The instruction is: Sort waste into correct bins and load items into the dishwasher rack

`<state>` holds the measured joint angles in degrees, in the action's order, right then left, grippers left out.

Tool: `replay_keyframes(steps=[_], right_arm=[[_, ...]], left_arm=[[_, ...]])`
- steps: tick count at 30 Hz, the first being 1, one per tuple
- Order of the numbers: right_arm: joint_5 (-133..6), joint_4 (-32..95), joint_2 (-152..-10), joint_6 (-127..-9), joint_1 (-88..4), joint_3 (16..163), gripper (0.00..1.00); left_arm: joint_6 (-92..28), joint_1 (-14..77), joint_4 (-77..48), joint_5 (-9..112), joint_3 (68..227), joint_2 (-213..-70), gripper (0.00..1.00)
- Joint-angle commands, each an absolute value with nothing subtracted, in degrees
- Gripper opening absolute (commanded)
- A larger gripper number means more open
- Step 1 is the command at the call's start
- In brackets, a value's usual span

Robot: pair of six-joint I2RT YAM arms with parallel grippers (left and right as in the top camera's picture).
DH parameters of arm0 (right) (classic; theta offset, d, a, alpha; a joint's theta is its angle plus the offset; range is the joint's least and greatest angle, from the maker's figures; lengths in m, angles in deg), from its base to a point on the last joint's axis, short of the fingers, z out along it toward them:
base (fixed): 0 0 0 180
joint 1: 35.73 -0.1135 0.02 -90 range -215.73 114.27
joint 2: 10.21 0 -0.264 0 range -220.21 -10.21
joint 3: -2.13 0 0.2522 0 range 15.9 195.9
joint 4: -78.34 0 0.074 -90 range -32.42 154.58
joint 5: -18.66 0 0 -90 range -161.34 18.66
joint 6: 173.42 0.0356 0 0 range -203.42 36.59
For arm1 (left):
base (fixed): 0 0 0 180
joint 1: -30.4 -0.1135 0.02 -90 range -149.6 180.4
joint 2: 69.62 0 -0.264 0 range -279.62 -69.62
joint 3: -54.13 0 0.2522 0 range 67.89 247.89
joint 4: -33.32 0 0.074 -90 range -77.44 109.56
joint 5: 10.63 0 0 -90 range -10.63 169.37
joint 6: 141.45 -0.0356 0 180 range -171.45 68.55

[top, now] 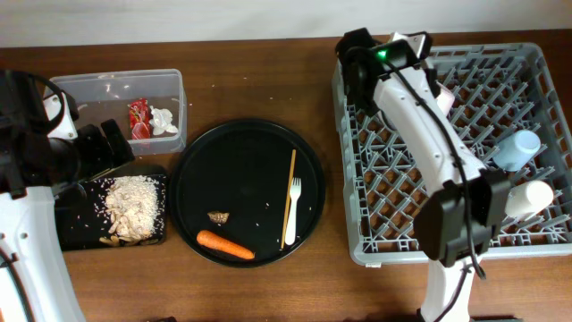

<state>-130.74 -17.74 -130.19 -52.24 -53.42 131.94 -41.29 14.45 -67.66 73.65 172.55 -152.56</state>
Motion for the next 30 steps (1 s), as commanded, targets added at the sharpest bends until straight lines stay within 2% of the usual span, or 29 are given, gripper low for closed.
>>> replay_keyframes(steps=[1, 8, 11, 12, 15, 16, 17, 18, 19, 20, 22, 25, 28, 30], right_arm=[[-125.8, -17.96, -133.49, -50.68, -54.47, 131.57, 0.04], [-123.18, -19.93, -133.58, -49.68, -64.85, 131.31, 0.07], [-123.42, -21.44, -132.53, -49.7, -70.56, 131.35, 0.41], [-123.57, -22.6, -131.22, -49.7, -72.24, 131.79, 0.57], [-121.36, -23.67, -123.97, -48.98, -71.06, 134.13, 0.63], [-119.77, -23.25, -120.88, -48.39, -68.31, 134.39, 0.62], [-116.64, -22.99, -118.06, -48.39, -64.11, 134.39, 0.56], [-113.21, -22.97, -116.29, -48.41, -59.41, 134.39, 0.36], [-105.34, -22.81, -115.27, -50.49, -50.32, 134.37, 0.08], [-101.32, -22.46, -115.42, -52.35, -46.27, 134.35, 0.04], [-80.64, -17.72, -117.67, -66.14, -35.04, 134.28, 0.04], [-61.25, -16.59, -123.29, -76.69, -28.64, 134.24, 0.04], [-47.35, -16.61, -127.88, -86.66, -29.92, 134.2, 0.04], [-36.97, -17.18, -128.99, -97.65, -32.55, 134.2, 0.04]], left_arm=[[-41.4, 14.06, -67.55, 73.83, 172.55, -152.54, 0.99], [-41.4, 14.06, -67.51, 73.83, 172.55, -152.54, 0.99], [-41.4, 14.06, -67.51, 73.83, 172.55, -152.54, 0.99], [-41.4, 14.06, -67.51, 73.83, 172.55, -152.54, 0.99], [-41.4, 14.06, -67.53, 73.85, 172.55, -152.54, 0.99], [-41.4, 14.06, -67.53, 73.83, 172.55, -152.54, 0.99], [-41.4, 14.06, -67.53, 73.83, 172.55, -152.54, 0.99], [-41.4, 14.06, -67.51, 73.85, 172.55, -152.54, 0.99], [-41.4, 14.06, -67.51, 73.85, 172.55, -152.54, 0.99], [-41.4, 14.1, -67.51, 73.83, 172.55, -152.54, 0.99], [-41.4, 14.1, -67.53, 73.83, 172.55, -152.54, 0.99], [-41.4, 14.1, -67.53, 73.83, 172.55, -152.54, 0.99], [-41.4, 14.1, -67.53, 73.83, 172.55, -152.54, 0.99], [-41.4, 14.1, -67.55, 73.85, 172.55, -152.54, 0.99]])
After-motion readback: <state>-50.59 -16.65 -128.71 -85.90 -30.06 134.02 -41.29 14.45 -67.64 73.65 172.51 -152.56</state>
